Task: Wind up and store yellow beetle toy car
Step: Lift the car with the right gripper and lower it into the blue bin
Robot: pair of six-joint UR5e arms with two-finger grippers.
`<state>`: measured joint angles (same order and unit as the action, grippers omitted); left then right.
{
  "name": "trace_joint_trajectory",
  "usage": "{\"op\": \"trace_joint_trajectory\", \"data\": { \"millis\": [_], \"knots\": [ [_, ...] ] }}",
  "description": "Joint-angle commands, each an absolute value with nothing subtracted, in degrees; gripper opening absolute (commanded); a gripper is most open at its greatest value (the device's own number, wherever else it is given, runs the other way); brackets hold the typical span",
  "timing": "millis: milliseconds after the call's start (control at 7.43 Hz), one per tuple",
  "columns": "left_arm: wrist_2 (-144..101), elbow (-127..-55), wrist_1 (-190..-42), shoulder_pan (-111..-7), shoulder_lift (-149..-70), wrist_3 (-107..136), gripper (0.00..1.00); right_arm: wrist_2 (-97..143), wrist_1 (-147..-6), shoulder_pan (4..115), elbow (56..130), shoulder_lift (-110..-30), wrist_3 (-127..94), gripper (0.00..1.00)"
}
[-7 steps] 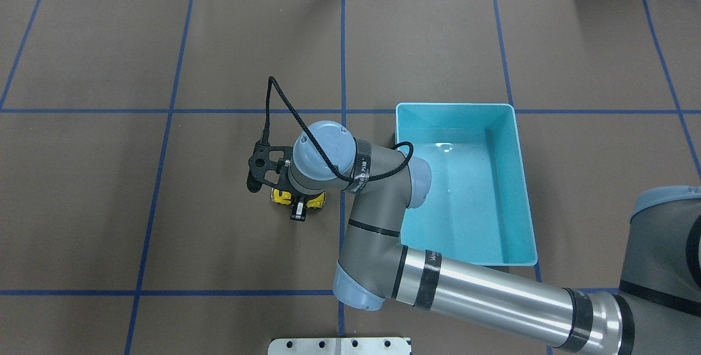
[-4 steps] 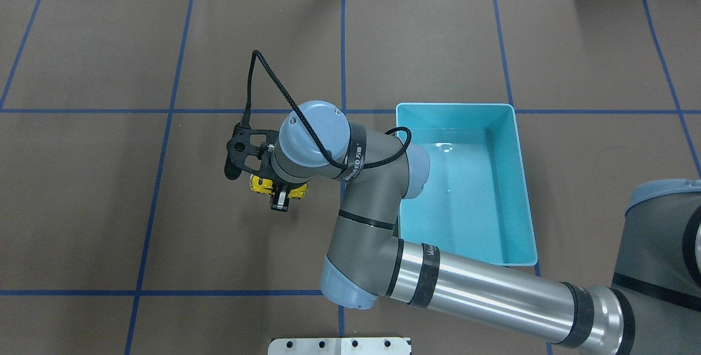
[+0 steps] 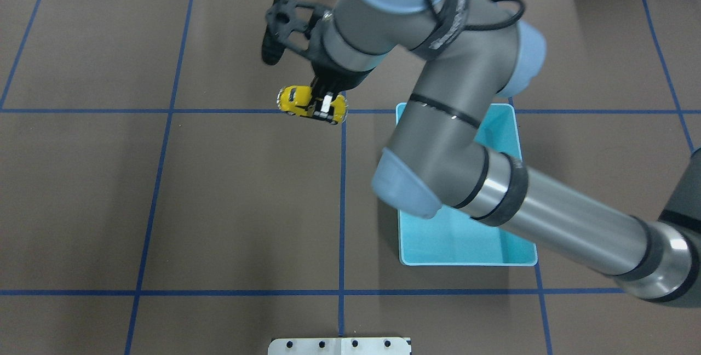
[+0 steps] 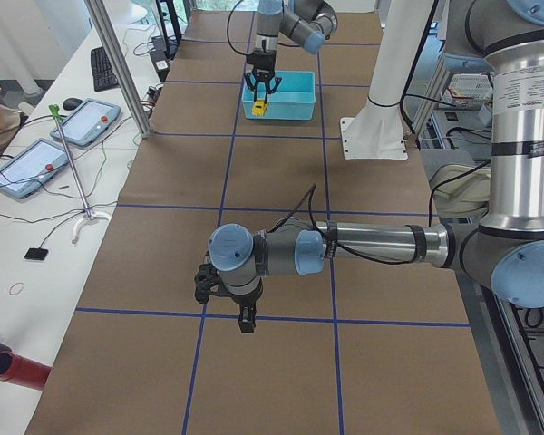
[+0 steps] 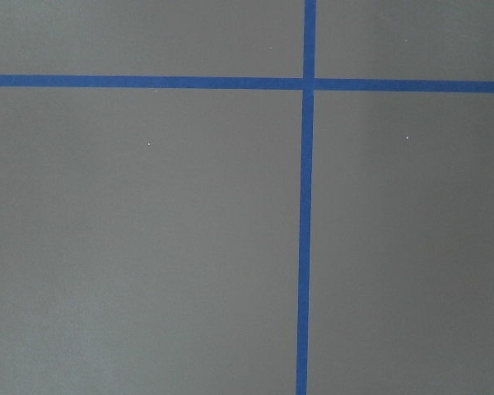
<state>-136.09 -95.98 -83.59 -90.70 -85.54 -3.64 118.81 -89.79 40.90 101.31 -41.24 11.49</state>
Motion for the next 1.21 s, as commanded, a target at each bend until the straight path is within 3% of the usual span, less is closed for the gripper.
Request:
{"op": "trace_joint_trajectory", "data": {
  "millis": [0, 269, 538, 1077],
  "knots": [
    [-136.05, -95.98, -83.58, -90.7, -85.52, -3.78, 1.0, 123.83, -92.02, 48.49, 111.15, -53.64, 22.19, 0.0],
    [-136.05, -96.06, -83.58, -90.7, -85.52, -3.78, 1.0, 123.84, -91.58, 47.91, 116.43, -64.11, 27.75, 0.0],
    [-136.05, -96.06, -83.58, -90.7, -85.52, -3.61, 1.0, 123.14, -87.13, 45.01, 116.19, -70.63, 31.46, 0.0],
    [-136.05, -96.06, -83.5, -90.7, -85.52, -3.78, 1.0, 122.17, -77.99, 40.53, 105.41, -70.93, 30.85, 0.0]
  ]
}}
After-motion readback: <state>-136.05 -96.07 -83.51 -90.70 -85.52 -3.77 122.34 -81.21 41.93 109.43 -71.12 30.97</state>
